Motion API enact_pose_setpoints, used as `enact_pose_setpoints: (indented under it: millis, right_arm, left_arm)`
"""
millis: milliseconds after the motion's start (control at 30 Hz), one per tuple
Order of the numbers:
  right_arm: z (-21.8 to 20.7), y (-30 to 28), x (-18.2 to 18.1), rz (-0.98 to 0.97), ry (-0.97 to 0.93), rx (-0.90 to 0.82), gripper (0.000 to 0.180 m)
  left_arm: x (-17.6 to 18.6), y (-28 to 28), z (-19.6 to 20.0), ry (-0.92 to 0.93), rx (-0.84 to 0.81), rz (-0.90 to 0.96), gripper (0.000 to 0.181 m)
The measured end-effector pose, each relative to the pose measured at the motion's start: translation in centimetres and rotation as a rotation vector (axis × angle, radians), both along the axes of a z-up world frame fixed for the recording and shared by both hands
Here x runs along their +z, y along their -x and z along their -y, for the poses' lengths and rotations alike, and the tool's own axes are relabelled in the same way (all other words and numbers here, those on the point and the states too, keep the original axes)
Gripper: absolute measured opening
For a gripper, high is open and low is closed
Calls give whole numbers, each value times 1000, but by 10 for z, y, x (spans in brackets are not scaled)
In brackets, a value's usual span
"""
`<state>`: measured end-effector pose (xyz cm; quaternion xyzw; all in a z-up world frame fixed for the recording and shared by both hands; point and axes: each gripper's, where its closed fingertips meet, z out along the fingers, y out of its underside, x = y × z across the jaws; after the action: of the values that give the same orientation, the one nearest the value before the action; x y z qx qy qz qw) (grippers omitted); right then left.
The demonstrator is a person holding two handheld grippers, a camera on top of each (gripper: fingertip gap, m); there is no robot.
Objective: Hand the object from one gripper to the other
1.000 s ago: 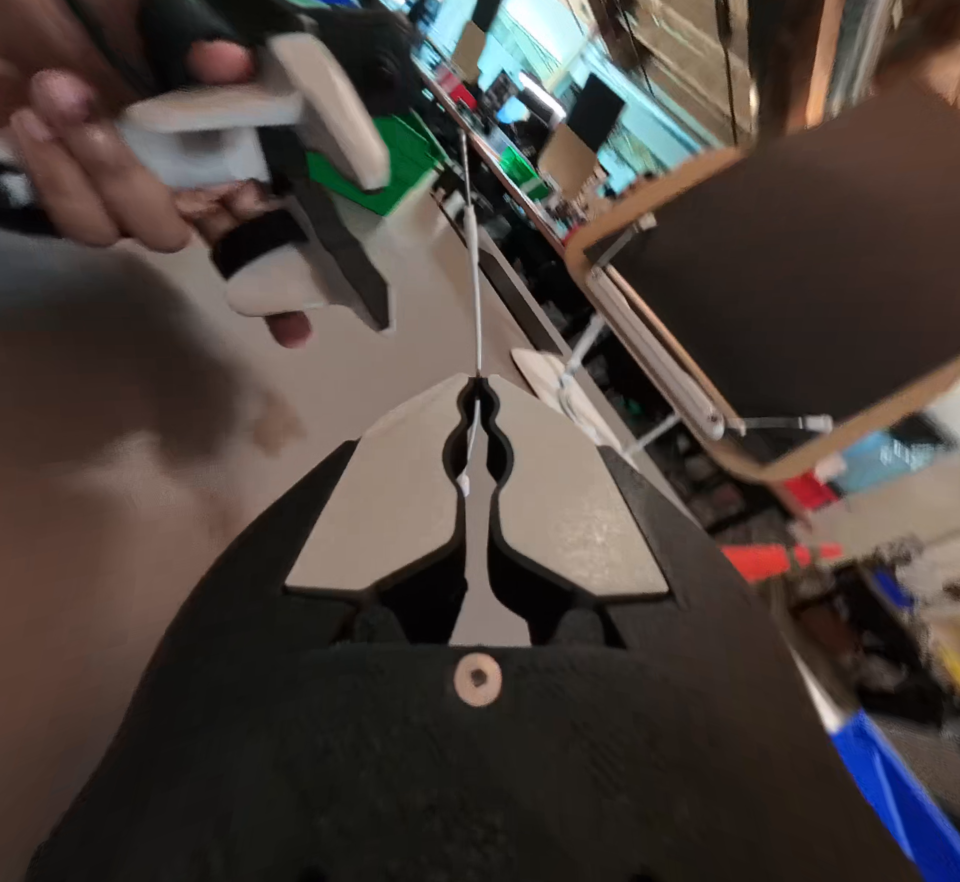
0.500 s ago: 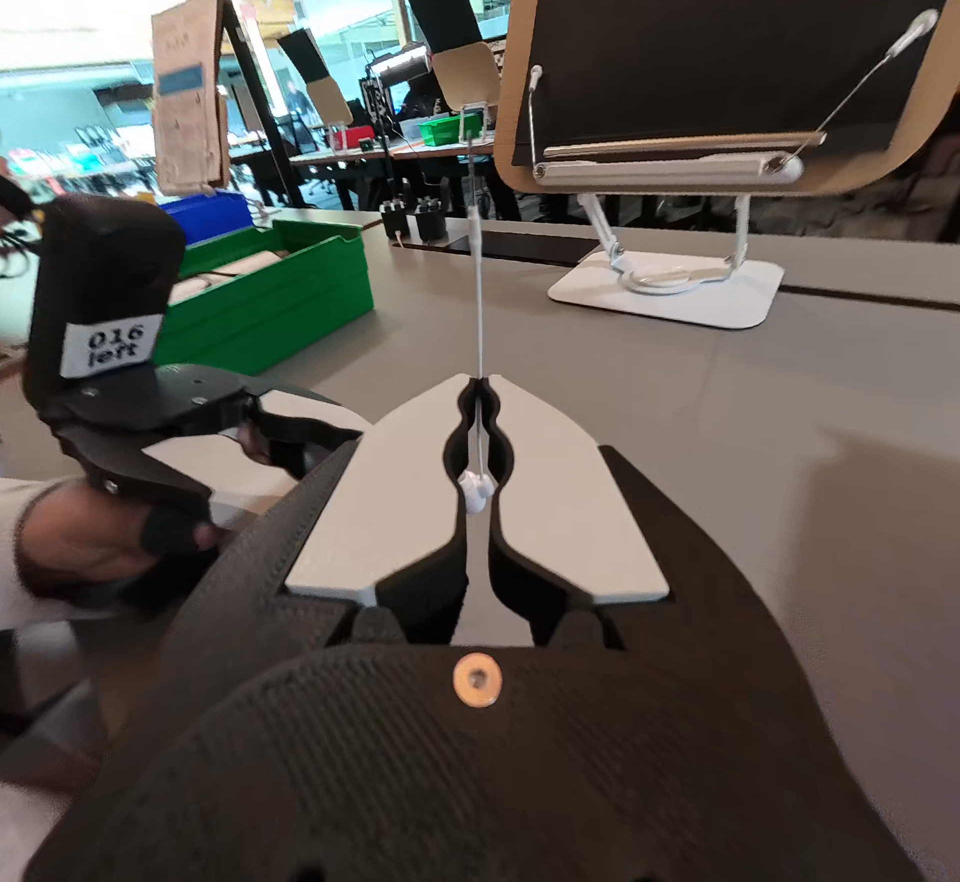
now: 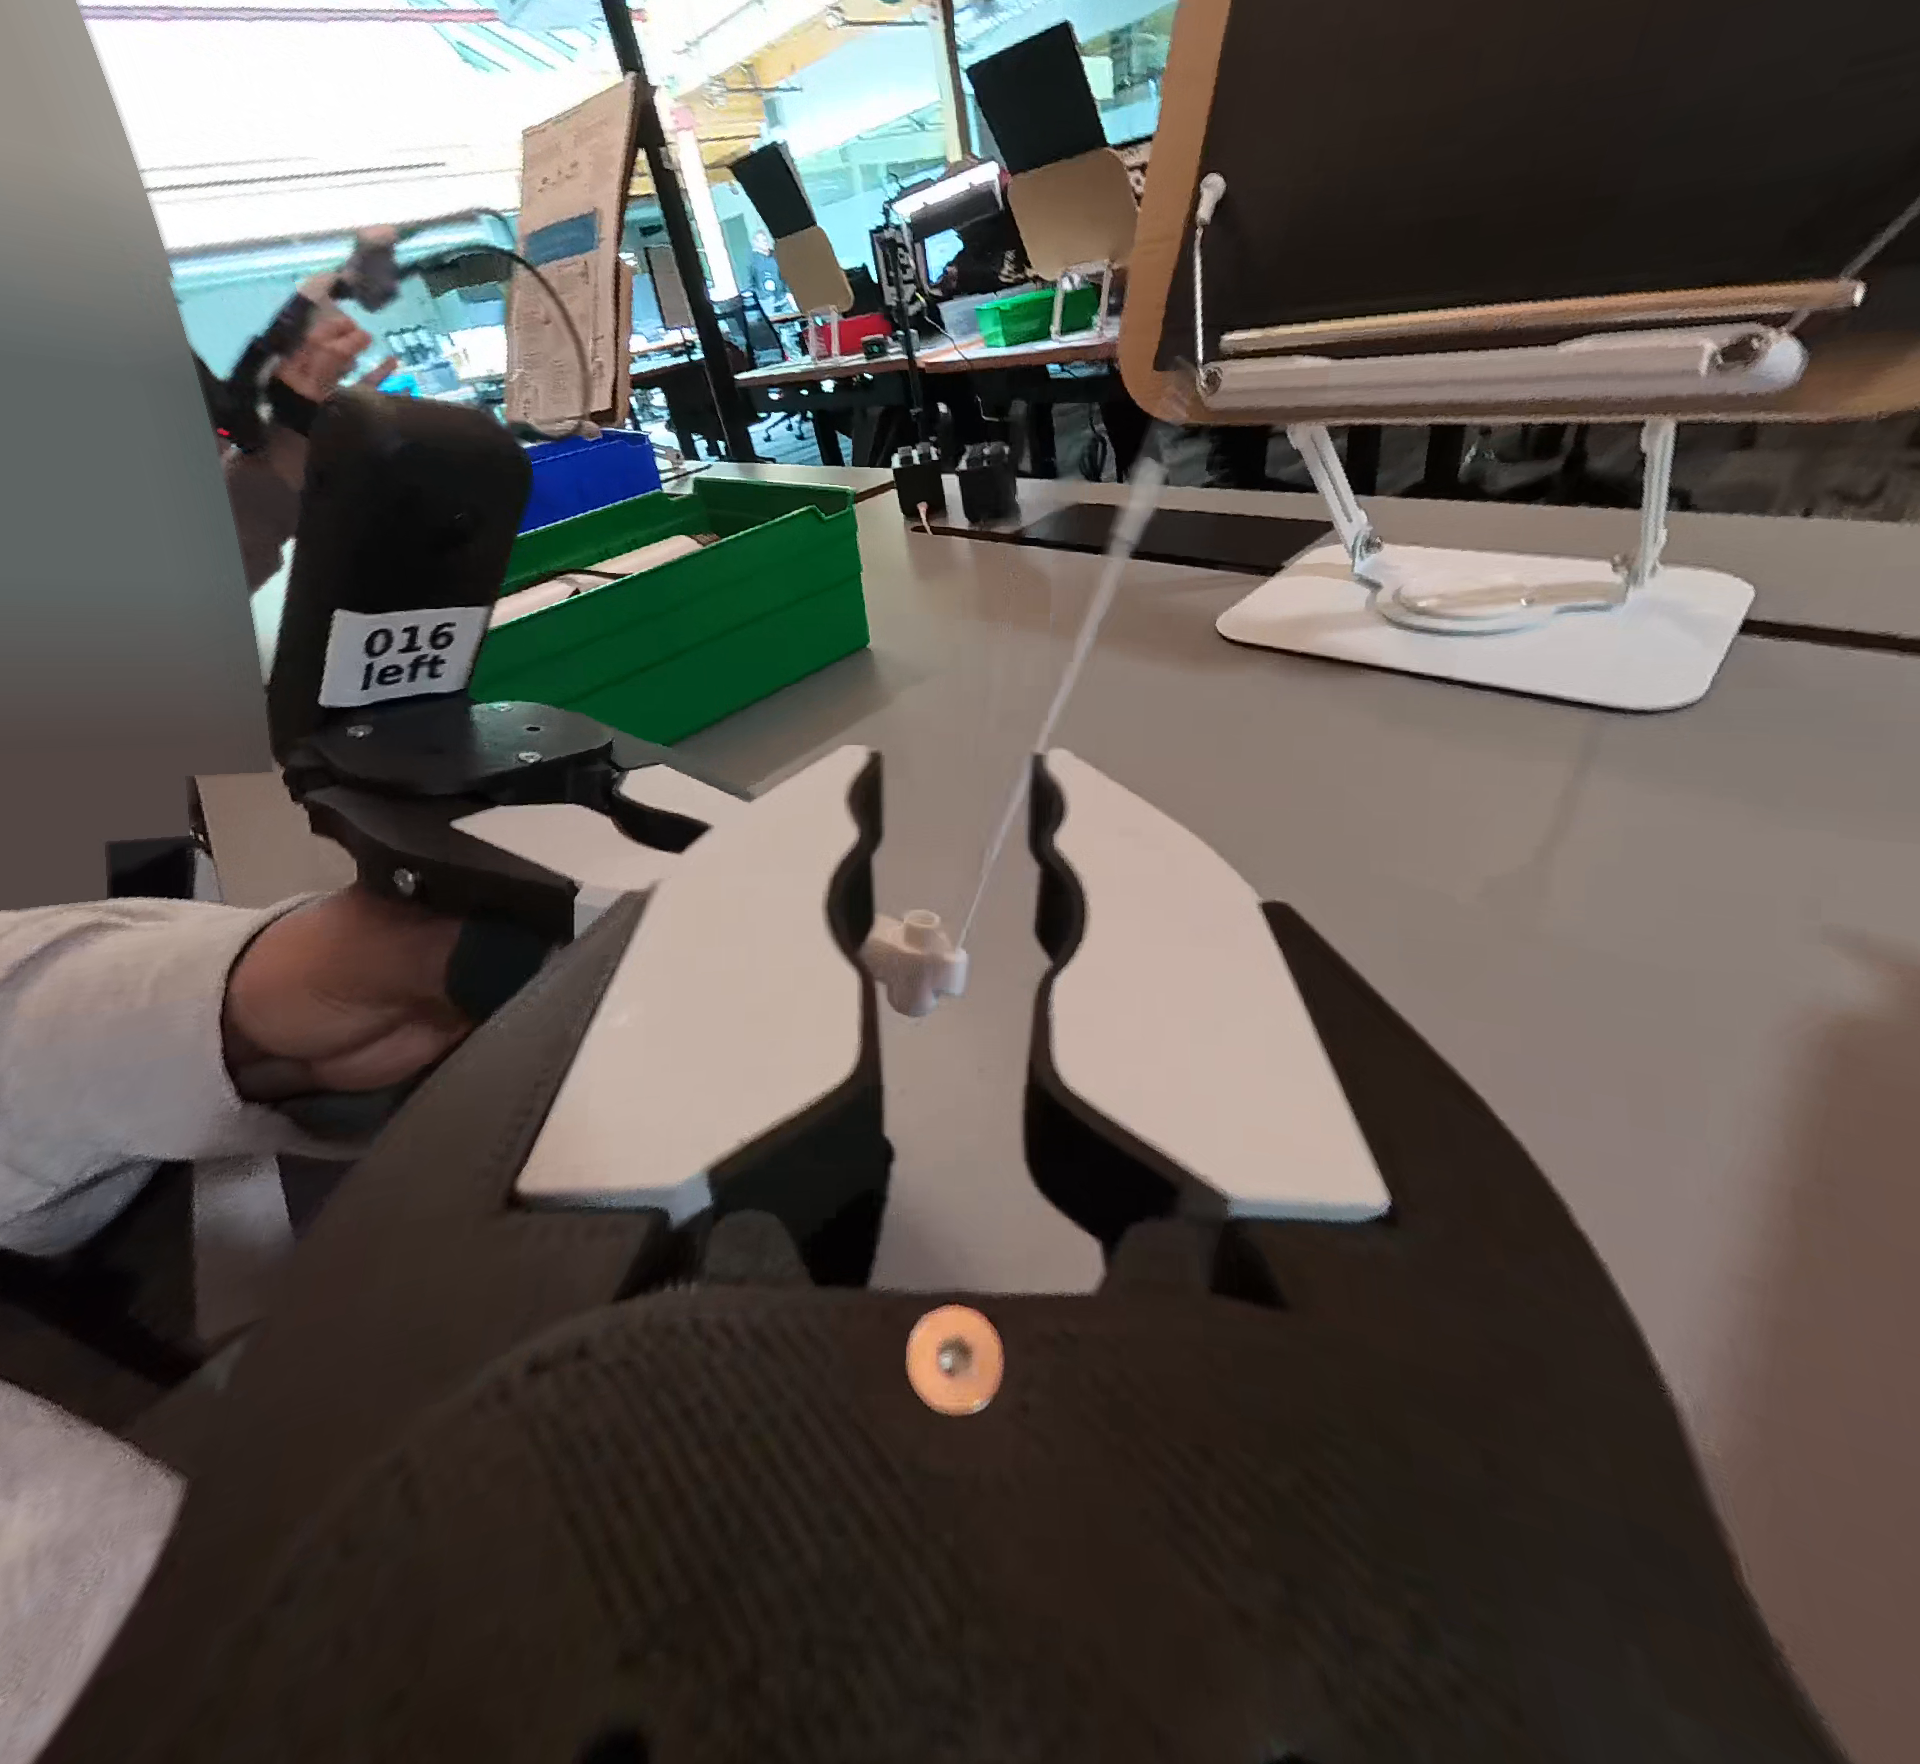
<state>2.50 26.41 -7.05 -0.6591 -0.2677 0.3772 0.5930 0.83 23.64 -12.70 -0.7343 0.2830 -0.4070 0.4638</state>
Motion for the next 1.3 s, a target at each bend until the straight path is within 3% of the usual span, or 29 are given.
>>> enact_pose_setpoints:
  millis: [100, 200, 467, 767, 967, 1100, 1300]
  right_arm:
    - [-1, 1, 0, 13, -74, 21, 42]
    - [-1, 2, -7, 31, -86, 80, 43]
    - [30, 22, -31, -86, 247, 489, 34]
    - [37, 23, -31, -55, 212, 521, 16]
    - [38, 23, -25, -65, 191, 517, 14]
    - [34, 19, -17, -95, 168, 492, 13]
    - [16, 3, 17, -70, 73, 308, 13]
  left_arm:
    - [5, 3, -1, 38, -11, 65, 12]
    - [13, 9, -3, 55, -17, 140, 12]
    - [28, 12, 6, 85, -152, 266, 12]
    - [23, 1, 21, 96, -254, 229, 12]
    - [26, 2, 19, 115, -248, 280, 13]
    - [26, 6, 12, 113, -197, 299, 33]
    - [29, 11, 6, 129, -171, 352, 39]
